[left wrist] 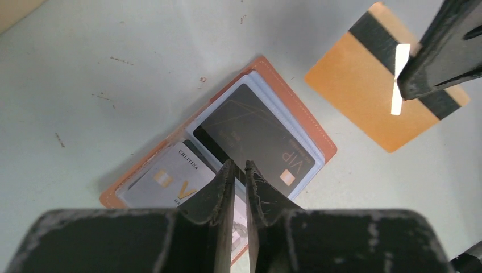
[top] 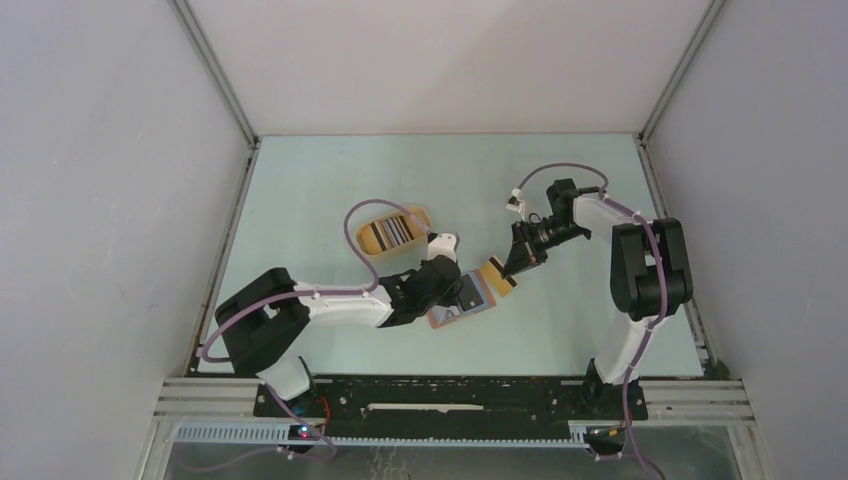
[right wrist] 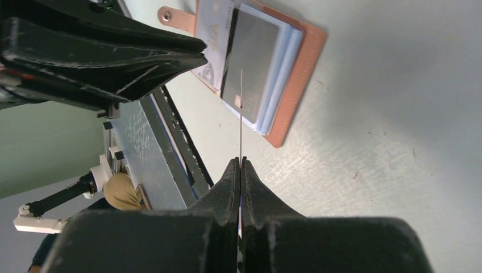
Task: Put the credit cards into the card holder
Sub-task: Turn over the card slot in the card holder.
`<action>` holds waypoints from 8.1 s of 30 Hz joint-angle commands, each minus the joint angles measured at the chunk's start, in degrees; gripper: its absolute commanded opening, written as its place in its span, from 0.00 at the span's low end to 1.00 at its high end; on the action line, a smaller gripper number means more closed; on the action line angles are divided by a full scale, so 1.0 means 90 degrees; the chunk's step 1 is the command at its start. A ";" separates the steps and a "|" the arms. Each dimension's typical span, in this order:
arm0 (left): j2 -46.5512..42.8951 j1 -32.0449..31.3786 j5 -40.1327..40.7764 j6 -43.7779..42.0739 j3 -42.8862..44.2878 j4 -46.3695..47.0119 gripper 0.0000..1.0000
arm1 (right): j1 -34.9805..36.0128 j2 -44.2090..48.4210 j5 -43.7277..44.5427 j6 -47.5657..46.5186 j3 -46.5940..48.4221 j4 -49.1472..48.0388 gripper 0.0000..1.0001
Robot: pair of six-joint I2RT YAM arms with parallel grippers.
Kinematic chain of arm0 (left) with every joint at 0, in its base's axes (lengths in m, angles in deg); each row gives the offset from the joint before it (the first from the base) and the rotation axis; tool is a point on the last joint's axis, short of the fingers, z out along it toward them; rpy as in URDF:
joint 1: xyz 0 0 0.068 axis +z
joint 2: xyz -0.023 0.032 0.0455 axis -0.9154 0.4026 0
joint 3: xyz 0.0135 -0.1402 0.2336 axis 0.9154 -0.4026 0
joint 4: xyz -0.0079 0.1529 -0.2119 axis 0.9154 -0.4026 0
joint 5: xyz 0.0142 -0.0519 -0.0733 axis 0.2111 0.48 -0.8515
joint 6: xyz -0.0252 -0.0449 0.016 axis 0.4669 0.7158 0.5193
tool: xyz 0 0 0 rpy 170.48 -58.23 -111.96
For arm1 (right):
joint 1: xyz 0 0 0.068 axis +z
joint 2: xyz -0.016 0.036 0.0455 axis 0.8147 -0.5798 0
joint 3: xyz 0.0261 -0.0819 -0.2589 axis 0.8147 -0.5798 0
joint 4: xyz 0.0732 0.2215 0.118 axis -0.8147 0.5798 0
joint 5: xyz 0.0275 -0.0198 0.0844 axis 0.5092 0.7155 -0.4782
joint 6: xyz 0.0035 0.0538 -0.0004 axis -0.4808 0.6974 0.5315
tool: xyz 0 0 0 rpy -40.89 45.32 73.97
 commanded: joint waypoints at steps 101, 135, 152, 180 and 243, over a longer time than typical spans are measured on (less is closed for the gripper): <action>-0.0694 0.0532 -0.1293 0.1432 -0.1194 0.1052 0.49 | 0.0937 -0.1082 -0.0515 -0.0951 0.0825 0.1133 0.00; -0.0801 0.1151 -0.2475 0.2193 -0.2560 0.3835 0.66 | 0.1200 -0.1110 -0.0369 -0.1004 0.0852 0.1157 0.00; -0.0249 0.1325 -0.2796 0.2422 -0.2642 0.4438 0.69 | 0.1307 -0.1096 -0.0214 -0.0994 0.0854 0.1123 0.00; -0.0198 0.1378 -0.2799 0.2414 -0.2758 0.4577 0.68 | 0.0475 0.0515 0.0011 -0.1158 0.0486 0.0762 0.00; -0.0145 0.1659 -0.2915 0.2728 -0.3562 0.6618 0.68 | 0.1726 0.0452 -0.0016 -0.1773 0.0047 0.0586 0.00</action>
